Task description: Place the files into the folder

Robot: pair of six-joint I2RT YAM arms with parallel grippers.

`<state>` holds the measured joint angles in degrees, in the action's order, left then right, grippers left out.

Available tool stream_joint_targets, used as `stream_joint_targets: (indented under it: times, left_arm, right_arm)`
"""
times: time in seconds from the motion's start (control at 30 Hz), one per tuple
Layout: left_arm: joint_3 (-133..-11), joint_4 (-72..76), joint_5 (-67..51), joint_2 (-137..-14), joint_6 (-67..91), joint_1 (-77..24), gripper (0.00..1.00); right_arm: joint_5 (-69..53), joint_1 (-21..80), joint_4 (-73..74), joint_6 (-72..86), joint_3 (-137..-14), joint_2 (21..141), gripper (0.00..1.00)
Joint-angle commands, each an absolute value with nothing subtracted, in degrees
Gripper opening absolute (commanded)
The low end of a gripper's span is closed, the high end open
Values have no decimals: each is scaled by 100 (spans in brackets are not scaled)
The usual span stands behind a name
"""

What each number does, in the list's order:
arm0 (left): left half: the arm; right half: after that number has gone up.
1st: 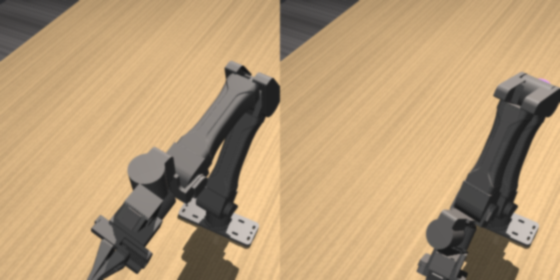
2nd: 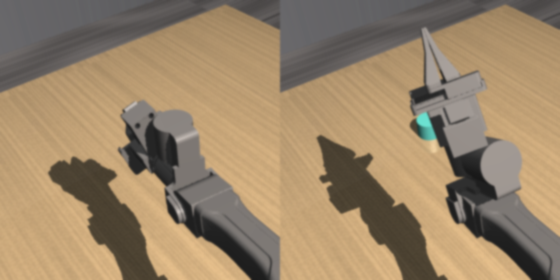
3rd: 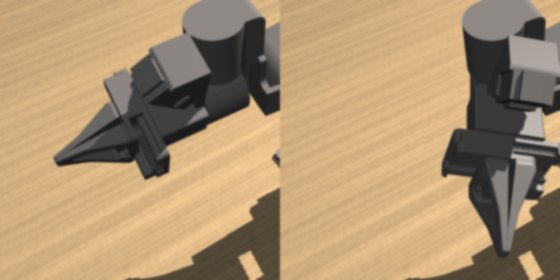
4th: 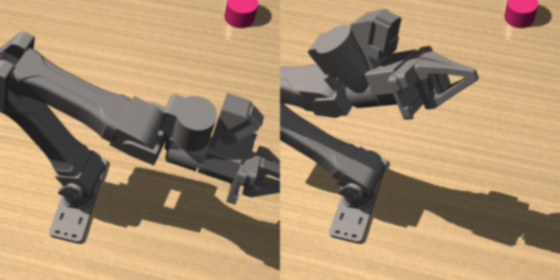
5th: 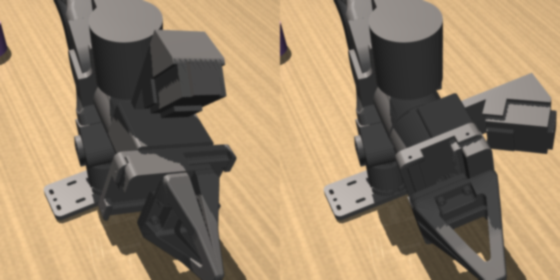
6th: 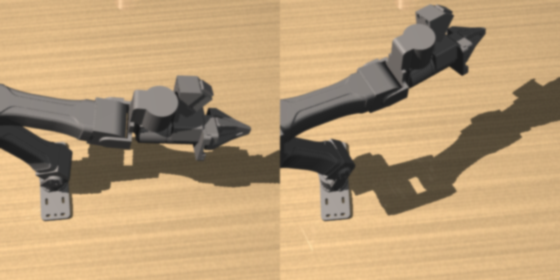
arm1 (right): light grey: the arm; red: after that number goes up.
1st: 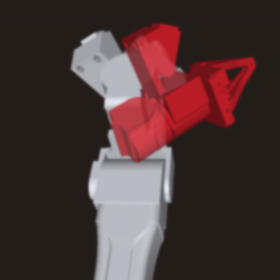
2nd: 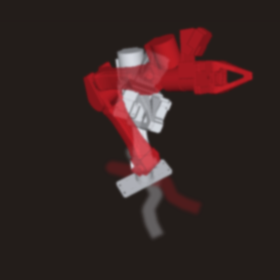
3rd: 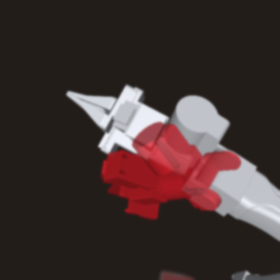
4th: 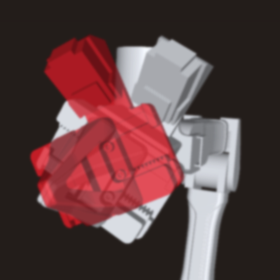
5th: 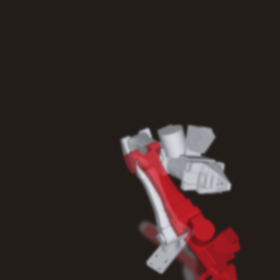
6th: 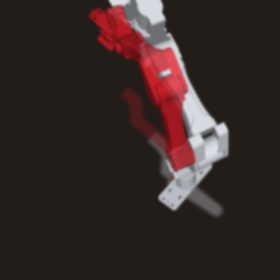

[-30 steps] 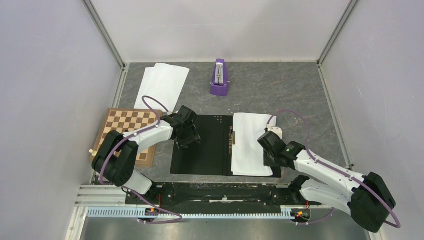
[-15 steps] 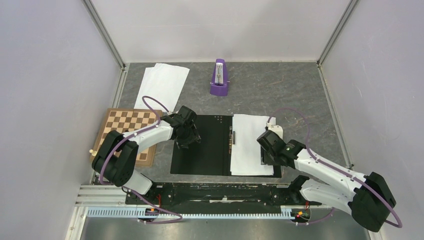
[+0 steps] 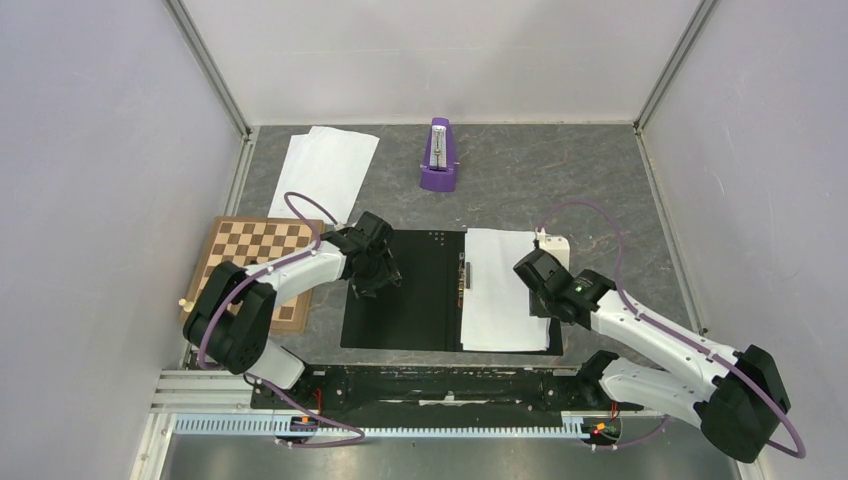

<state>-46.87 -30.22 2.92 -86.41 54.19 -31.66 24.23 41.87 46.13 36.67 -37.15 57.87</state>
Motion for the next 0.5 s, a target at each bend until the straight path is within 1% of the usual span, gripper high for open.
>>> stream_joint_targets:
  times: [0.0,0.2,0.47]
  left_arm:
    - [-4786,-3155,380,-8433,5370,-3217,68]
    - [-4798,-3181,387,-8400,5379,-3217,68]
    - [-4834,-3187,318,-8368,5327,-3217,68]
  right_arm:
    - [2592,4103,4646,3714,-3558,5710,31]
    - [2537,3905,4636,3700,-3327,5637,22]
    - [2308,3876,4381,3679,-3131,5625,16]
